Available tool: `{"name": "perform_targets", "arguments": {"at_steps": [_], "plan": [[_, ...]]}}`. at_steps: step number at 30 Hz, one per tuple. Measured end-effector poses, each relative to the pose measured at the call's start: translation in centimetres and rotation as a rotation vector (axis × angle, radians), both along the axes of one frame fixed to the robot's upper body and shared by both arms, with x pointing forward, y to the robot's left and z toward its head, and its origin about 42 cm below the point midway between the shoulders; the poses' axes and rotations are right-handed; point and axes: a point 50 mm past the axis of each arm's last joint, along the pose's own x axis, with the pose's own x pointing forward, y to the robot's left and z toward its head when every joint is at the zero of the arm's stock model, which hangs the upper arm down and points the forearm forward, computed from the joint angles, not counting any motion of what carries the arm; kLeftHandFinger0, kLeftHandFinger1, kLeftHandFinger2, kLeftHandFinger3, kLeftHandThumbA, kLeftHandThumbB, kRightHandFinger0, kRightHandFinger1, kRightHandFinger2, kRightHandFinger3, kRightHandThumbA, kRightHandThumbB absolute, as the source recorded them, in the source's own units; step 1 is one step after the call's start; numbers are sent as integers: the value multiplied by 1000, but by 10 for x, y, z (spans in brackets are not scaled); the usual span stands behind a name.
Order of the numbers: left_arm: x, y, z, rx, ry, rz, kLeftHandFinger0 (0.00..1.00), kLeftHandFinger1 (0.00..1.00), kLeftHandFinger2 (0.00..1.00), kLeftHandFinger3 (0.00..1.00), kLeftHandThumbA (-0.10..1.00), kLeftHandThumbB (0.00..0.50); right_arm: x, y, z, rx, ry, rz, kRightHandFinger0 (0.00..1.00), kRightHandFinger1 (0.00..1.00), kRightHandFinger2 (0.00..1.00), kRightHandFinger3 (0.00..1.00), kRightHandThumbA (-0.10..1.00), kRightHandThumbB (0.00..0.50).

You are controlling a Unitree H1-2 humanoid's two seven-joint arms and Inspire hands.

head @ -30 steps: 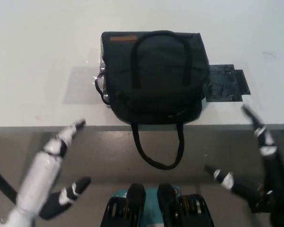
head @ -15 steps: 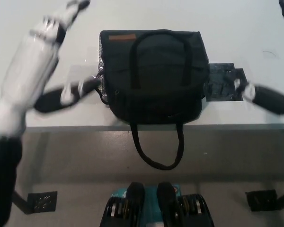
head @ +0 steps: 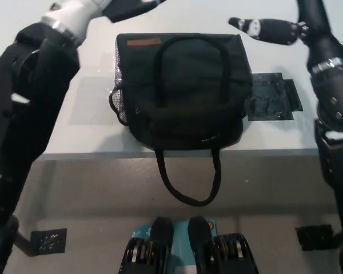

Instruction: A soft travel bag is kept infront of the robot in the middle of the desk and the robot uses both its hands to press it to reduce its size

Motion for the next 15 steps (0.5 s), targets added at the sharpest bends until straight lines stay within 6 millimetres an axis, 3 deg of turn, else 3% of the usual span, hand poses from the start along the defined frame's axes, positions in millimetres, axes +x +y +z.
{"name": "perform_targets", "arguments": {"at_steps": [2, 4, 6, 10, 15], "plan": [[13, -2, -8, 33, 40, 30, 1000, 1000, 1000, 1000, 1000, 235, 12, 7, -1, -5, 39, 1, 1000, 1000, 1000, 1000, 1000, 342], [24, -3, -18, 67, 79, 61, 1000, 1000, 1000, 1000, 1000, 234, 24, 13, -3, -10, 84, 1, 1000, 1000, 1000, 1000, 1000, 343], [35, -3, -27, 91, 121, 88, 1000, 1000, 1000, 1000, 1000, 237, 36, 20, -4, -14, 126, 1, 1000, 1000, 1000, 1000, 1000, 320], [49, -3, -42, 143, 174, 132, 1000, 1000, 1000, 1000, 1000, 197, 57, 35, -8, -21, 207, 5, 1000, 1000, 1000, 1000, 1000, 274], [59, -2, -65, 211, 223, 177, 1000, 1000, 1000, 1000, 1000, 185, 72, 51, -16, -44, 282, 9, 1000, 1000, 1000, 1000, 1000, 277]]}}
